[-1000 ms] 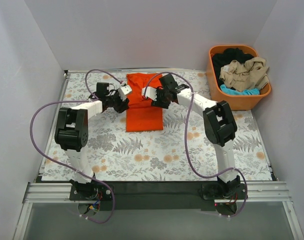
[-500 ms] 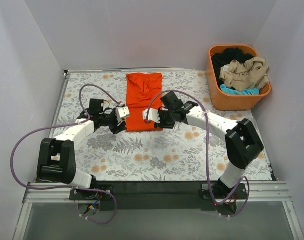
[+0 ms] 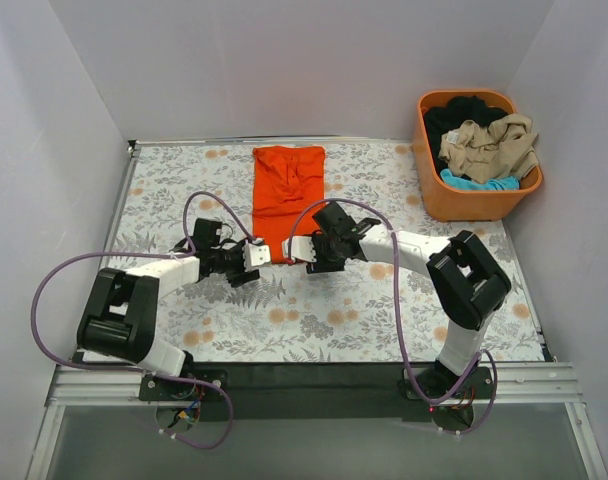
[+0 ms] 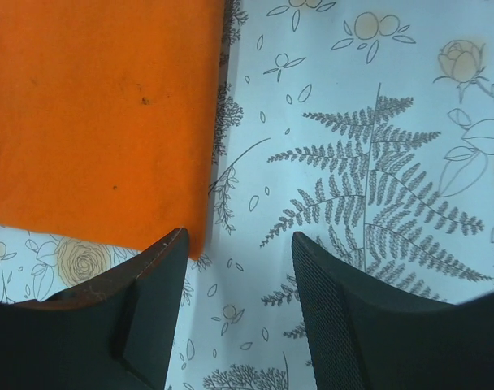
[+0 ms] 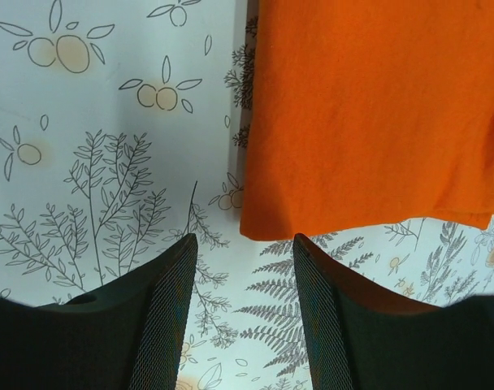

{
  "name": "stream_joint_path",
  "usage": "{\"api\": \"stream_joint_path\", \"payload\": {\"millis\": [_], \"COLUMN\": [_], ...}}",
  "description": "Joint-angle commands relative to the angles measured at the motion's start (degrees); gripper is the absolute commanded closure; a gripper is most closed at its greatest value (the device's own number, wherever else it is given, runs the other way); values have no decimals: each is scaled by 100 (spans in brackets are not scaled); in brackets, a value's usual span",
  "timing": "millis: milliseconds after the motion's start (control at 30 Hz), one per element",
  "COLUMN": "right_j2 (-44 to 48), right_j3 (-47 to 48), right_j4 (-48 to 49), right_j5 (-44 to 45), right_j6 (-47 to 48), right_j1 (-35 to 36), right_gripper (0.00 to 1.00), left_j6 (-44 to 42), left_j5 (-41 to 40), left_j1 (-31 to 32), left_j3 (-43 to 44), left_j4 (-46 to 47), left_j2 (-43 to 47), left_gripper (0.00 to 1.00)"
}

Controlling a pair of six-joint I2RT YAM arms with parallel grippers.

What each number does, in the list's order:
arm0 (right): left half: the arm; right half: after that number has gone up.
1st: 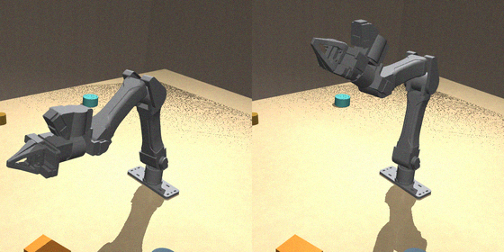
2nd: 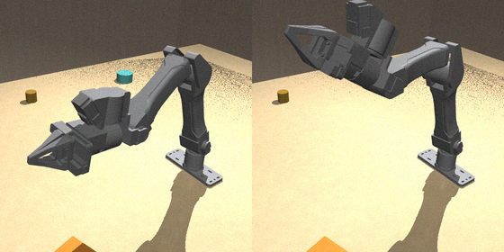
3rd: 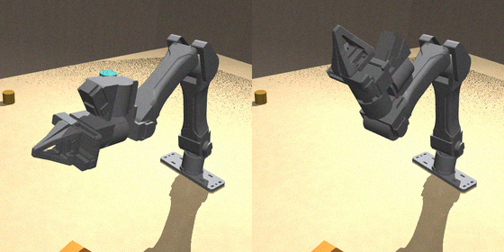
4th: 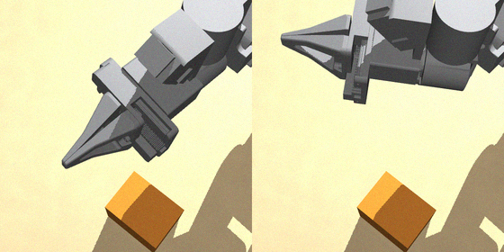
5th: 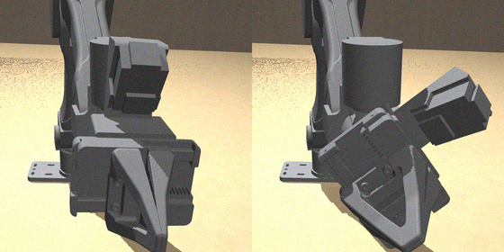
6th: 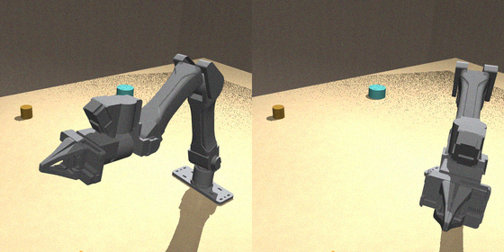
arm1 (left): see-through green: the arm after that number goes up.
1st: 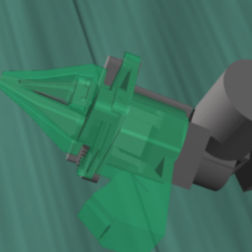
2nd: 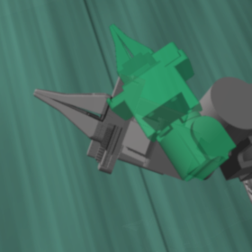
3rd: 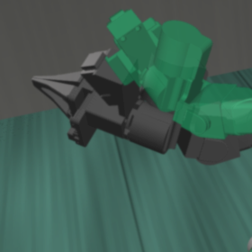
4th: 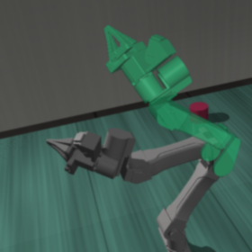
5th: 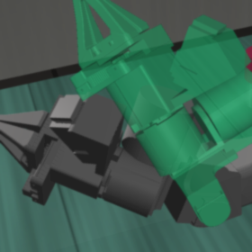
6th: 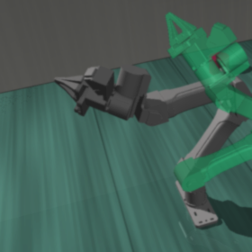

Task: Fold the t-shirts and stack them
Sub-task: Fold the tshirt

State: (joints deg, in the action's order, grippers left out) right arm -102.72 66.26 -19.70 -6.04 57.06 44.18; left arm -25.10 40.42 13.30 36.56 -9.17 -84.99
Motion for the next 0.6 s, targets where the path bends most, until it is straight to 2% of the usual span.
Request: {"api": "stream_joint_path", "payload": {"millis": [0,167,267,367,400,467,500,533,567], "right_j2": [-64,-91,-178,-222,-240,-266,-275,-293,-284], "right_j3": [-122,-201,-227,-228,-227,-201,-192,-175,-149], "right_j4": [485,599,599,608,599,599,608,599,599], "right_j5": [147,209,235,200,174,165,174,174,174], "right_j6": [156,253,323,332,332,315,306,271,245], "right_j1": [20,20,20,20,20,20,11,3,-6], "right_gripper": [51,52,57,70,78,86,95,99,99], "left_j6": [-170,-205,-241,-258,-371,-443,-469,-487,-513], "left_j5": [-140,-219,-289,-377,-395,-386,-395,-412,-430], "left_j1": [24,41,32,41,32,41,41,41,41], "left_j3": [97,150,124,27,10,-8,1,9,44], "left_j4": [512,706,811,882,882,882,882,882,882], "left_j2": [-149,-351,-404,-378,-387,-413,-474,-509,-545], "left_gripper": [50,51,52,53,53,60,64,68,76]}}
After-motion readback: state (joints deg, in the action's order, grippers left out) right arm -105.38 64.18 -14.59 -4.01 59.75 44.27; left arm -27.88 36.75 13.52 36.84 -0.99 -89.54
